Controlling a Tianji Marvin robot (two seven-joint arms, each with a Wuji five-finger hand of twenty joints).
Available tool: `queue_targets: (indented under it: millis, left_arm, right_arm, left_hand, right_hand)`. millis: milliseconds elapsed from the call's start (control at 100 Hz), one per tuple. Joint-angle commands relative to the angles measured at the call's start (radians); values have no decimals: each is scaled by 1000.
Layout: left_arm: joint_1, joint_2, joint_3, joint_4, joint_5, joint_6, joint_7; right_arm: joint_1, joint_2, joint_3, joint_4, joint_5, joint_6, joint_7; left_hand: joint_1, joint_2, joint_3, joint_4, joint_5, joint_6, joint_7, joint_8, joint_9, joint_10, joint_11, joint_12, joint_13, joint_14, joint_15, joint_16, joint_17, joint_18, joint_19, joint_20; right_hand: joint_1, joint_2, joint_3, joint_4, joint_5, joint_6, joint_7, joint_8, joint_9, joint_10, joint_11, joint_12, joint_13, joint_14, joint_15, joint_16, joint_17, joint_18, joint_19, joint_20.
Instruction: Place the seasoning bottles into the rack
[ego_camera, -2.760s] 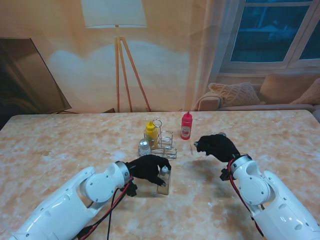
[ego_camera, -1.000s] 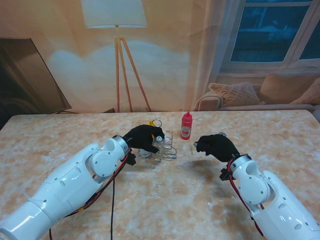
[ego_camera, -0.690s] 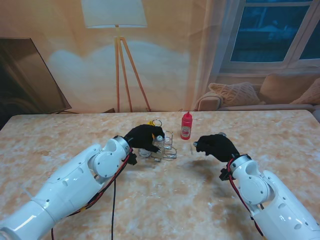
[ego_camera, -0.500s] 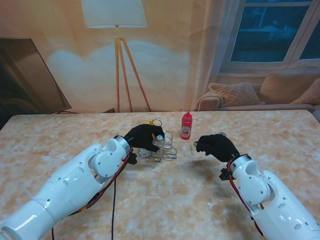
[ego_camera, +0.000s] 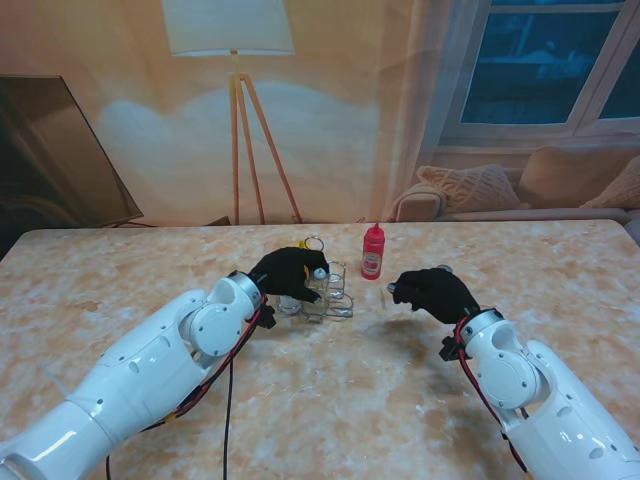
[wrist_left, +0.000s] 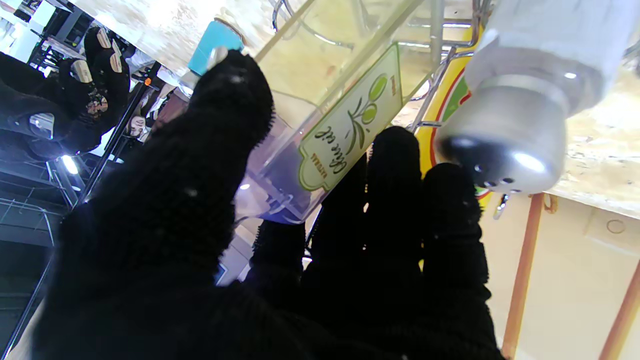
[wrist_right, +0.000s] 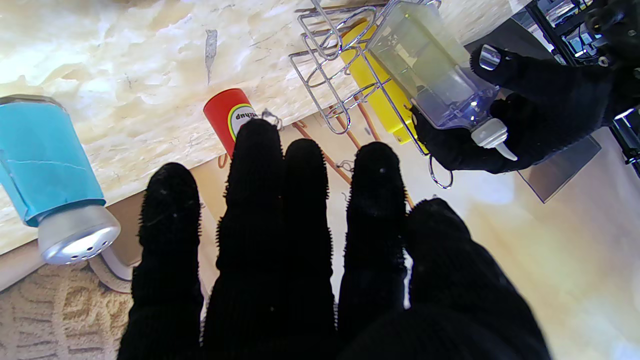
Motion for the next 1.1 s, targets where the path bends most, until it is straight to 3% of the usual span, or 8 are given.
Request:
queue_targets:
  millis: [0,450,1090]
  left_arm:
    - [7,-5,-4,-3,1,7,-7]
    - [32,-3,-14,-20,17,20,12]
    - [34,-17,-4,3,25,41,63]
  right_arm:
    - [-9,-5,-1,-4,-1,0,14]
    - [-11,-5,-1,-5,-1,0,13]
    - [-12,-5,-1,-6,-3,0,12]
  left_hand:
    - [82,107,113,17,69,-107,240,70,47,-38,169,84,0,-32,39,34,-13,-21,2,11]
    - [86,125,91,22,45,-87,254,87,19,-28,226,99,-12,-31,84,63,-27,-20,34,40]
    - [94,123,70,22,40,-121,268,74,-4,-44,251,124,-33,-40,107,86,-49,-28,42,57]
  right_hand:
    - [6,20,-17,-4,10,-10,0,6,30,-13,16,36,21,-13,19,29,-4,6,21,4]
    - [7,18,-17,-4,10,-9,-1,5,29,-10,16,36,22,-14,19,29,-4,7,22,4]
    - [7,17,-16,-5,10,-11,0,5,30,-10,16,36,22,-13,19,29,-4,6,21,3]
